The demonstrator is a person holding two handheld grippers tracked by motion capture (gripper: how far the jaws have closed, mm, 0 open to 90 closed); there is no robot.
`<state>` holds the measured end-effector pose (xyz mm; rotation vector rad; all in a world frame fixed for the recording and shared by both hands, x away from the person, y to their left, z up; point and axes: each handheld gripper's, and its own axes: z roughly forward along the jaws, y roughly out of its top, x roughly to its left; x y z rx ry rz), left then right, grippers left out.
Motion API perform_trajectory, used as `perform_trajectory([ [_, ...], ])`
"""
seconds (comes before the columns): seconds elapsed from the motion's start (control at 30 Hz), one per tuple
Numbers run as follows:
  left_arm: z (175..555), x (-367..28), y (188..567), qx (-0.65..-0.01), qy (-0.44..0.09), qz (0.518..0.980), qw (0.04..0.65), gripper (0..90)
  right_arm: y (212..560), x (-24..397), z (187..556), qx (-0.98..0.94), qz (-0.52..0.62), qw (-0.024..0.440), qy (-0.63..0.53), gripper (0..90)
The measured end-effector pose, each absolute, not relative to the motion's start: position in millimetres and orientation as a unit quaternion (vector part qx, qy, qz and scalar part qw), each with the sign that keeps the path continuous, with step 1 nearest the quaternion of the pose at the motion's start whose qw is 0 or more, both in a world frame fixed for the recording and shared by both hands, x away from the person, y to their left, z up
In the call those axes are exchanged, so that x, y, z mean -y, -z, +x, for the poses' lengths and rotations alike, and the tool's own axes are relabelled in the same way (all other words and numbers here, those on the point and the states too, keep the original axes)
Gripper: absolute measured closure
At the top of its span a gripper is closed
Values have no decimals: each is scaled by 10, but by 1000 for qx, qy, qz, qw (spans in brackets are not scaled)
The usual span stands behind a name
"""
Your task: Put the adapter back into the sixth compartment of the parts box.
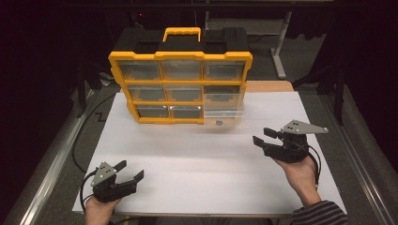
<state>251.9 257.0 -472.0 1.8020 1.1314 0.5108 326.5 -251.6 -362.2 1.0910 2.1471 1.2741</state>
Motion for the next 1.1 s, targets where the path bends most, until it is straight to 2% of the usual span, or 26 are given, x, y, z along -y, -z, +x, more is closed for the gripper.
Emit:
perform_trajectory([
  [1.1,2515,-2561,4717,-460,-214,732,455,212,3980,2743,3021,-766,408,215,-447,418],
])
